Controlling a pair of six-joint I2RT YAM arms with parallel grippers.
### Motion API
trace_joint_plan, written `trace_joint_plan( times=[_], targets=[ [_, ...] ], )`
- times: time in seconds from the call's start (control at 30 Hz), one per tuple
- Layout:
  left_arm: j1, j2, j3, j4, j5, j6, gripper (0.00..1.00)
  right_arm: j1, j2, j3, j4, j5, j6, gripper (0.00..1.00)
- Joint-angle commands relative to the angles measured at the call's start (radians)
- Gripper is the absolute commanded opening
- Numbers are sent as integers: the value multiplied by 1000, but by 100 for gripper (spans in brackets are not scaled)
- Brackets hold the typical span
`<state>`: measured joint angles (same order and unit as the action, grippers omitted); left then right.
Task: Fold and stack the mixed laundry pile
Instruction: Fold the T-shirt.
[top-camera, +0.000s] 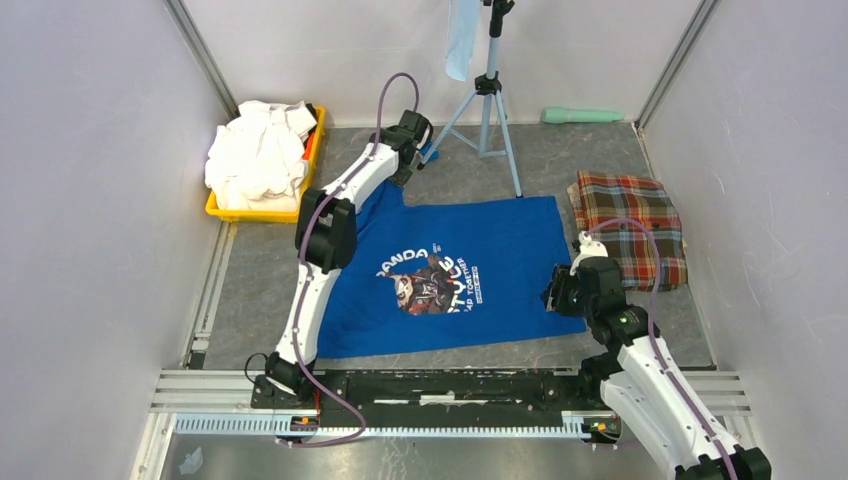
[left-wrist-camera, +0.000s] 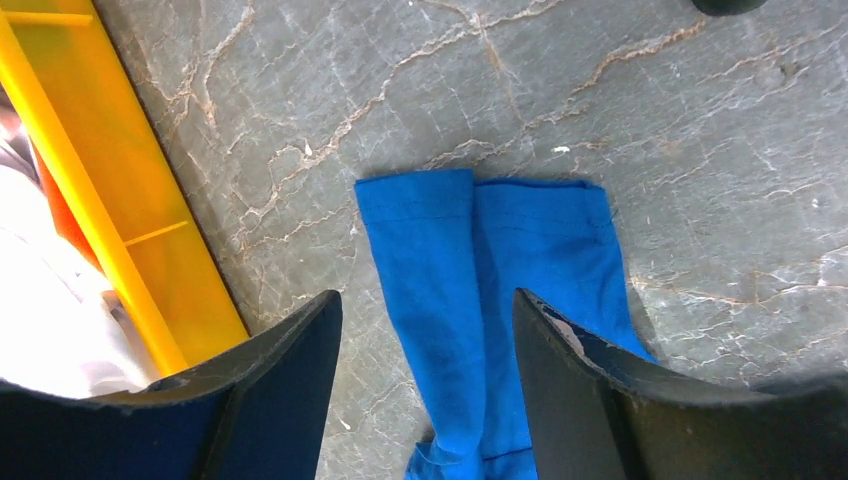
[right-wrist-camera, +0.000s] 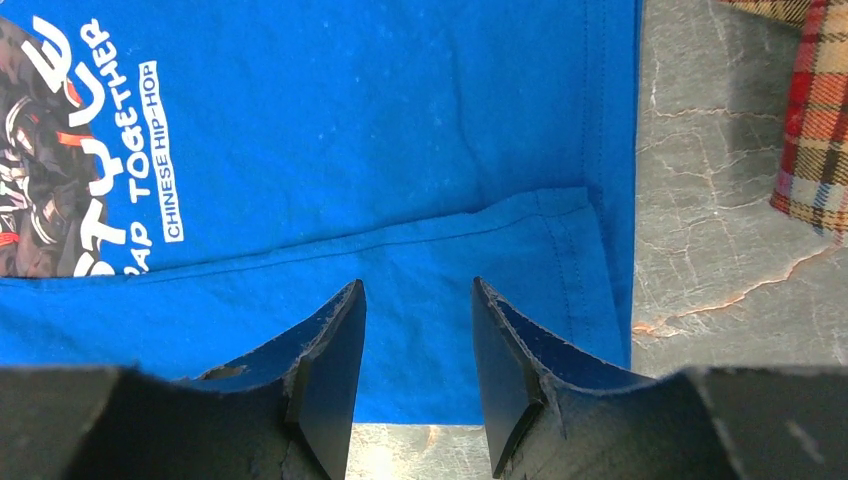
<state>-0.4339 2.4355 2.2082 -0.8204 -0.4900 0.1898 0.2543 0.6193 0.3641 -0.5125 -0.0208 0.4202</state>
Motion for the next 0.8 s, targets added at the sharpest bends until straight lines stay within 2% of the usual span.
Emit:
trace_joint_plan(
  times=[0.0, 0.13, 0.23, 0.3, 0.5, 0.77],
  targets=[
    [-9, 26, 81, -51, -59, 102, 70, -1, 12, -7, 57, -11, -25, 49],
    [-15, 57, 80, -35, -130, 115, 67, -1, 24, -9, 64, -14, -28, 49],
    [-18, 86, 91, -9, -182, 127, 60, -1, 25, -12, 64, -16, -31, 49],
    [-20, 102, 108, -11, -199, 133, 60, -1, 20, -12, 62, -18, -32, 49],
    [-29, 88, 97, -23, -135, 82, 69, -1, 15, -16, 65, -14, -28, 49],
    [-53, 64, 80, 5, -117, 56, 71, -1, 5, -19, 65, -16, -28, 49]
  ],
)
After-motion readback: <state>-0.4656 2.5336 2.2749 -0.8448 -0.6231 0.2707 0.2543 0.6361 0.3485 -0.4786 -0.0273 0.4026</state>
